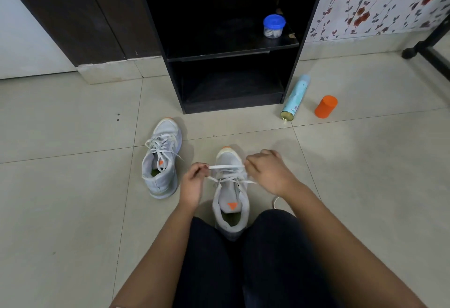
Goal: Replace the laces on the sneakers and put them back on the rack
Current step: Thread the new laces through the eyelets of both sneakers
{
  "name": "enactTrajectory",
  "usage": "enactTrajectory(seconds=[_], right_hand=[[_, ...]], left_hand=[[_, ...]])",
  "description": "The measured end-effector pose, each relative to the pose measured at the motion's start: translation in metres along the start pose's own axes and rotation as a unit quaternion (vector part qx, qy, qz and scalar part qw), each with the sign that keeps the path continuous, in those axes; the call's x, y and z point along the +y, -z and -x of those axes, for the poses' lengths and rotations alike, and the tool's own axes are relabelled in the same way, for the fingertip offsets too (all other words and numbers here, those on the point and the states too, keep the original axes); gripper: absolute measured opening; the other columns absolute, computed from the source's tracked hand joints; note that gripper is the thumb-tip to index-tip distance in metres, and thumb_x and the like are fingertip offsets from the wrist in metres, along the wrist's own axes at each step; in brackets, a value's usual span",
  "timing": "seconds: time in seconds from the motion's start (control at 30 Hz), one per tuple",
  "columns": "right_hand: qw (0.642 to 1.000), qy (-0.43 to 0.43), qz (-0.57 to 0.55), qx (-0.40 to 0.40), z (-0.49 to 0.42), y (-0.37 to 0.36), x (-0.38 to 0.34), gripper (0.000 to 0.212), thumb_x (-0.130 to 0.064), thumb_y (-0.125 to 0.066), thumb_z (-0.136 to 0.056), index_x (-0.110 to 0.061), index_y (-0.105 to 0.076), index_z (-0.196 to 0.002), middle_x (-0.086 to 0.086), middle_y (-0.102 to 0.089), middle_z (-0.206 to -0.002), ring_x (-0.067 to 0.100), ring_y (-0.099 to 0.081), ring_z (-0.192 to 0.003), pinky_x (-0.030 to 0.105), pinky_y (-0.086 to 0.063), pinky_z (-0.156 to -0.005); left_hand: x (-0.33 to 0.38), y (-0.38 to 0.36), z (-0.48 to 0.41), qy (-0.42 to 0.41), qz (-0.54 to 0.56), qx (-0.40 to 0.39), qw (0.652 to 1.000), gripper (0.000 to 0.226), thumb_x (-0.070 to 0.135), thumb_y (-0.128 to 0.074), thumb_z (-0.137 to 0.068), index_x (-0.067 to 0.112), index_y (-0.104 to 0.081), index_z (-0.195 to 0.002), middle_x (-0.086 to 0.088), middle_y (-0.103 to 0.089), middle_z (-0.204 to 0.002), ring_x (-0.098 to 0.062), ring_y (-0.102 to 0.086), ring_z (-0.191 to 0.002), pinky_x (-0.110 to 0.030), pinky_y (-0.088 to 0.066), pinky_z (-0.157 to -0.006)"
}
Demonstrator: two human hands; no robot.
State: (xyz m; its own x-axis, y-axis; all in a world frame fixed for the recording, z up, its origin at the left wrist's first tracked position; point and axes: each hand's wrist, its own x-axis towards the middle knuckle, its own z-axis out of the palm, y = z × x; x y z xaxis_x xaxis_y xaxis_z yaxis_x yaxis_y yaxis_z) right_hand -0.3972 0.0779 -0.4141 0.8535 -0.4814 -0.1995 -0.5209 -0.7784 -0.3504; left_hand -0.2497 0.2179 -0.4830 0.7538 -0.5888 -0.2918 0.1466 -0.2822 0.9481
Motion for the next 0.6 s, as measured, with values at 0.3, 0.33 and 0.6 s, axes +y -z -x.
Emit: enactTrajectory(seconds=[0.3, 0.33, 0.6], right_hand=[[0.986, -0.058, -0.157, -0.005, 0.025, -0.035, -0.001, 0.02, -0.033, -0.037, -0.1, -0.019, -0.051, -0.1, 0.007, -0.065, -0.09, 0.03, -0.059, -0.085, 0.04, -0.046, -0.075], [0.984, -0.054, -0.172, -0.007, 0.024, -0.042, -0.009, 0.02, -0.033, -0.039, -0.099, -0.019, -0.052, -0.1, 0.008, -0.066, -0.093, 0.029, -0.06, -0.087, 0.042, -0.047, -0.077], [0.951, -0.109, -0.289, 0.002, 0.033, -0.068, -0.011, 0.023, -0.027, -0.038, -0.101, -0.012, -0.051, -0.09, 0.01, -0.063, -0.083, 0.026, -0.058, -0.079, 0.042, -0.046, -0.076]], left_hand=[[-0.015, -0.009, 0.034, -0.211, -0.342, 0.03, 0.915, 0.035, 0.014, -0.039, -0.093, 0.015, -0.055, -0.125, 0.002, -0.056, -0.122, -0.015, -0.049, -0.112, -0.027, -0.035, -0.095], [-0.012, -0.016, 0.043, -0.259, -0.376, -0.021, 0.889, 0.04, 0.019, -0.034, -0.093, 0.018, -0.054, -0.128, 0.007, -0.056, -0.122, -0.011, -0.048, -0.112, -0.028, -0.034, -0.099], [-0.026, -0.003, 0.041, -0.153, -0.404, 0.104, 0.896, 0.027, 0.016, -0.04, -0.091, 0.012, -0.065, -0.101, -0.008, -0.06, -0.096, -0.032, -0.059, -0.089, -0.043, -0.044, -0.082]])
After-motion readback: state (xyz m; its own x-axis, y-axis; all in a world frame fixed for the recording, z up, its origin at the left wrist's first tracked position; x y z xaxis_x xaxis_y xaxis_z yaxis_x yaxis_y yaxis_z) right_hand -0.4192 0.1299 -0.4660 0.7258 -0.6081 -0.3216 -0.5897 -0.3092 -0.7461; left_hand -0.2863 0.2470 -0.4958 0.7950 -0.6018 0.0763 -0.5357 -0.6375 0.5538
